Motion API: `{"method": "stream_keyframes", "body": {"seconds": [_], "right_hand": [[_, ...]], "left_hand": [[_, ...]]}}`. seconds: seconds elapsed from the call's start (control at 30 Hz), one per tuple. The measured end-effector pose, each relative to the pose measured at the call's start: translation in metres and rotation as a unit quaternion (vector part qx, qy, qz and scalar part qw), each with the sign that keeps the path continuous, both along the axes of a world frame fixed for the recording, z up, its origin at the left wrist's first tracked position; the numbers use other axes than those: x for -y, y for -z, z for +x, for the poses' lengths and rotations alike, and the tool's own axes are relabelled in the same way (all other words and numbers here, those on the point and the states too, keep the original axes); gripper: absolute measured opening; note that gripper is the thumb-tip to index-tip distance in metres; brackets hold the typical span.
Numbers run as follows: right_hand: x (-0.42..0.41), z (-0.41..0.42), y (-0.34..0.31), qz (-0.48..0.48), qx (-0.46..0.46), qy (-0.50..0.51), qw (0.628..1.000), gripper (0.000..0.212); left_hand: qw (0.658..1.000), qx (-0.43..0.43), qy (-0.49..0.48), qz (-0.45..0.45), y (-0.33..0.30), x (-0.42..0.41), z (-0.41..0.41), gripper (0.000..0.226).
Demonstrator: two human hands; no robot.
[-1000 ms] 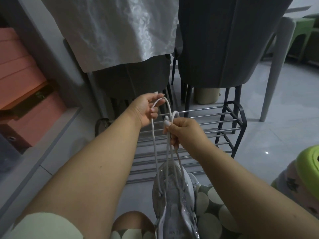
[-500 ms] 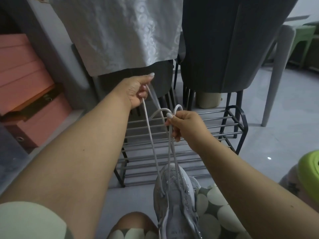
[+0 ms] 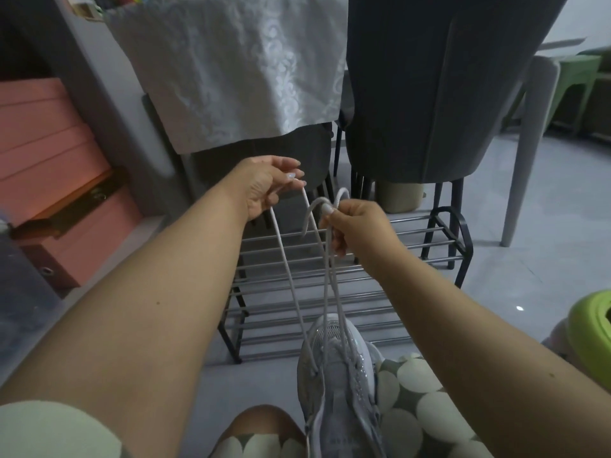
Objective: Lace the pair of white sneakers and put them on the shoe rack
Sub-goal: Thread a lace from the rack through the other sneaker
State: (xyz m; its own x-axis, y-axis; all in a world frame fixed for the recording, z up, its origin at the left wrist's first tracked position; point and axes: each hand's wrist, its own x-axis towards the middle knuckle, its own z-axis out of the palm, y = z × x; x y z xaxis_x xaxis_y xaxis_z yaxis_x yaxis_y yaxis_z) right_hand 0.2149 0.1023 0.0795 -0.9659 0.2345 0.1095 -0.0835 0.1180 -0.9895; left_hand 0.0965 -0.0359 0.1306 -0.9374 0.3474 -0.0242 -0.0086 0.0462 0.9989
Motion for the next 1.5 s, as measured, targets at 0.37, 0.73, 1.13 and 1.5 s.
{"method": "stream_keyframes", "body": {"seconds": [0.37, 0.73, 1.13, 1.5], "right_hand": [[-0.008, -0.038, -0.047, -0.006, -0.066, 0.058, 0.996, 0.031], [0.001, -0.043, -0.064, -0.001, -0.027, 0.007, 1.000, 0.030], [0.019, 0.051, 0.029, 0.157, 0.092, -0.019, 0.983, 0.035], [0.022, 0.061, 0.037, 0.203, 0.058, -0.059, 0.976, 0.029]], "left_hand": [[0.984, 0.125, 0.129, 0.013, 0.022, 0.010, 0.032, 0.016], [0.982, 0.061, 0.175, -0.038, 0.026, 0.002, 0.057, 0.015], [0.997, 0.024, 0.063, -0.032, 0.033, -0.002, 0.062, 0.018], [0.993, -0.004, 0.102, -0.053, 0.028, -0.004, 0.072, 0.025]]}}
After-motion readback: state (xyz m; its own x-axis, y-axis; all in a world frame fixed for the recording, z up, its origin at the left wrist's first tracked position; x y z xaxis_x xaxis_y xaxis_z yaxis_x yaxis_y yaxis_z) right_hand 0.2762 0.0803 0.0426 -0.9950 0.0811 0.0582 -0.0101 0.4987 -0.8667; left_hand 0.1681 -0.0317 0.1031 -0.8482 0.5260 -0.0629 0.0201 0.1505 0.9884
